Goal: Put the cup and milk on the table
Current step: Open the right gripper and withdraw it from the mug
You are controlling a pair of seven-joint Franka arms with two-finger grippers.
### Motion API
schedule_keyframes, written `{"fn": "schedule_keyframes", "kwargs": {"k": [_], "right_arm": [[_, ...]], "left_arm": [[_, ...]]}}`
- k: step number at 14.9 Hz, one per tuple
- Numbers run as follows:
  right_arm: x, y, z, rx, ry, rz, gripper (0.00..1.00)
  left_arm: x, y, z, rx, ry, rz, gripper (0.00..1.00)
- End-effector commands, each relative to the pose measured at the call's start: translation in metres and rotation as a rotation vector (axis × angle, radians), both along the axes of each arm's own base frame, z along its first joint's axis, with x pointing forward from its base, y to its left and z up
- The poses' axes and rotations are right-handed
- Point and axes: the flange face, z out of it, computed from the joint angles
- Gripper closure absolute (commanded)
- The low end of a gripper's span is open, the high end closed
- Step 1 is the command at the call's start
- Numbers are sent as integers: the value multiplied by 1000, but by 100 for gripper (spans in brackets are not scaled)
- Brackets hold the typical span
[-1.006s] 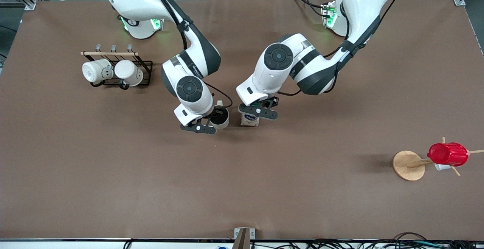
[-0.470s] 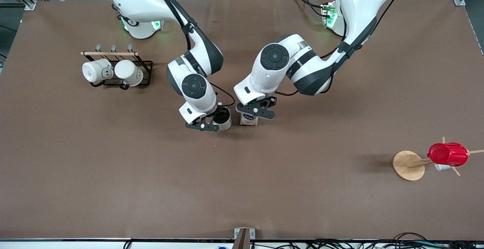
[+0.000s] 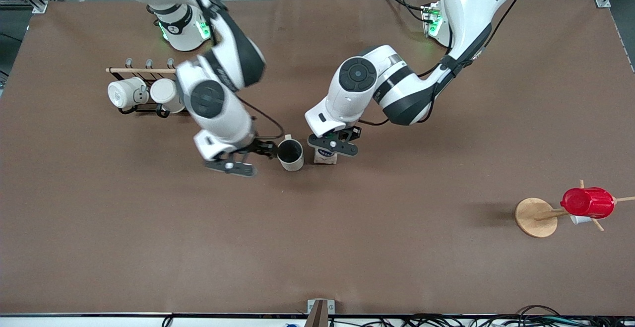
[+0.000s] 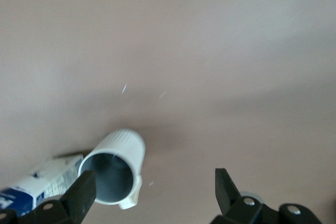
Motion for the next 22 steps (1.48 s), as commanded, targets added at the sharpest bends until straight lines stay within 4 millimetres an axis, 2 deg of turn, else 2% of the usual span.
{"fn": "schedule_keyframes", "kwargs": {"k": [1,2,4,5,7,9,10,12,14,15,17,20,22], "right_arm": [[-6,-59,70,-94,-60,19,0],[-7,-77,96,-106,-67,11,0],[-12,-111,154,-104,-82,0,0],[-13,-123,176,-102,-82,-17,0],[-13,-159,197,-103,-41,-63,0],[-18,-182,205,-106,1,-49,0],[-22,-201,217,-104,-10,4,0],[-25,-249,225,-105,-5,117,0],[-22,-294,226,-22,-11,81,0],[-20,-308,227,-1,-21,56,0],[-19,-312,228,-11,-36,54,0],[-16,-315,215,-25,-29,50,0],[-13,-317,213,-18,-44,46,0]], "left_arm": [[6,-6,13,-6,-29,15,92],[7,-6,13,-8,-30,18,96],[9,-4,14,-10,-29,22,98],[8,-5,13,-8,-31,19,98],[6,-8,11,-6,-28,13,98],[4,-11,4,-3,-21,8,97],[4,-11,4,-3,-21,6,95],[4,-12,1,-3,-17,5,93],[6,-12,0,-7,-13,10,92],[6,-12,-3,-6,-9,8,92],[8,-10,-6,-4,-7,11,92],[12,-11,-7,-11,-4,17,90],[13,-10,-7,-10,-2,20,88]]}}
